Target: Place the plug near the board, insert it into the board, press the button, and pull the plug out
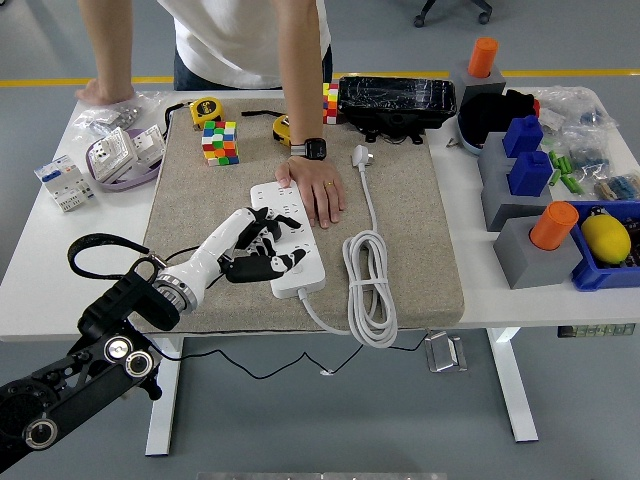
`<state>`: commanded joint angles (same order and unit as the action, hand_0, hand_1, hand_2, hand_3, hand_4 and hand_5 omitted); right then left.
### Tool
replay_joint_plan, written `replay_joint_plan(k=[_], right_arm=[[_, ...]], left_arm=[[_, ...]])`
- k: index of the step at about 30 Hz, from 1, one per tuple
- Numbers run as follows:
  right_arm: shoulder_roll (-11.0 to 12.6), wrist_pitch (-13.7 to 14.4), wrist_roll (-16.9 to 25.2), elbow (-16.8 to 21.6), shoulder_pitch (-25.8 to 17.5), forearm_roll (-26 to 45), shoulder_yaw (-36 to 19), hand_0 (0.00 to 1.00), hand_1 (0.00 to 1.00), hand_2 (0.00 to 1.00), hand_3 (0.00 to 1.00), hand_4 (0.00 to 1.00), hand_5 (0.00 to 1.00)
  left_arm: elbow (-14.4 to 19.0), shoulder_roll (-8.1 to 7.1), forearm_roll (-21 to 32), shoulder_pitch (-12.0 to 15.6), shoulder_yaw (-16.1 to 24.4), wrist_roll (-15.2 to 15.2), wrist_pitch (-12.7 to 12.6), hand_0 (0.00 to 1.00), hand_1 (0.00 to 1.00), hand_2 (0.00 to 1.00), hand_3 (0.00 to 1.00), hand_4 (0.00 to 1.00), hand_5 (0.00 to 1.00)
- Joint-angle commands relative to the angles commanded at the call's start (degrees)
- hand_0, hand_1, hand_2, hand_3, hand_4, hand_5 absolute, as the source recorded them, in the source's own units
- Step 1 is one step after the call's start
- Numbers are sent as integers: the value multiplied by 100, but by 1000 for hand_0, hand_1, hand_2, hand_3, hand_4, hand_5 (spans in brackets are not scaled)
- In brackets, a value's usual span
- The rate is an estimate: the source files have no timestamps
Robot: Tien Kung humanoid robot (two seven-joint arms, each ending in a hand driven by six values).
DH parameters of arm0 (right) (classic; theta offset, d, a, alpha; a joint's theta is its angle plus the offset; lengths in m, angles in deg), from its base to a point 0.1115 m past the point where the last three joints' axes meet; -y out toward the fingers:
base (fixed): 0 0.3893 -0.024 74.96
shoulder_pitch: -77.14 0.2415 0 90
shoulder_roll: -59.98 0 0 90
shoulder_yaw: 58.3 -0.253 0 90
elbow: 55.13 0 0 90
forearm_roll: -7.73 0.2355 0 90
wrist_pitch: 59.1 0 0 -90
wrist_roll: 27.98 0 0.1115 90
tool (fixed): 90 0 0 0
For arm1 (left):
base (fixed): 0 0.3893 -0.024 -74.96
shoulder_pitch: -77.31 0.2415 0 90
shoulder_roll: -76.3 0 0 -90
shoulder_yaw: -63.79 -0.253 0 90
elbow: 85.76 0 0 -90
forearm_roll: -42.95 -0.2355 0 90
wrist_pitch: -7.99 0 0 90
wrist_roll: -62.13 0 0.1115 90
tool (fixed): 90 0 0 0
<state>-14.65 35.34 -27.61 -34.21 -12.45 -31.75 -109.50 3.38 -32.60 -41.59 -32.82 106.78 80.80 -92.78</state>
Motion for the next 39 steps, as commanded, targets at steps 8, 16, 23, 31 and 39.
replay_joint_plan(k=[8, 16, 23, 31, 39], right_arm=[[26, -3, 1, 4, 2, 9, 63, 608, 625, 624, 550, 940, 484], [47, -4, 0, 6, -15, 10, 78, 608, 625, 623, 550, 941, 484], [54, -3, 2, 8, -24, 19, 100, 608, 625, 624, 549, 941, 485], [56, -8, -3, 20, -18, 22, 112, 608, 625, 624, 549, 941, 484], [68, -5, -3, 28, -22, 13, 71, 609, 625, 624, 550, 942, 483]], left_arm=[[-143, -4, -684, -61, -261, 490, 422, 63, 63, 120, 799, 747, 2], [-316, 51, -733, -89, -332, 558, 465, 62, 64, 122, 802, 749, 2], [-474, 115, -637, -158, -459, 457, 433, 61, 65, 124, 796, 756, 2], [-674, 182, -682, -269, -510, 486, 428, 61, 63, 124, 782, 753, 2], [-832, 220, -657, -316, -564, 532, 492, 61, 63, 123, 777, 752, 2]])
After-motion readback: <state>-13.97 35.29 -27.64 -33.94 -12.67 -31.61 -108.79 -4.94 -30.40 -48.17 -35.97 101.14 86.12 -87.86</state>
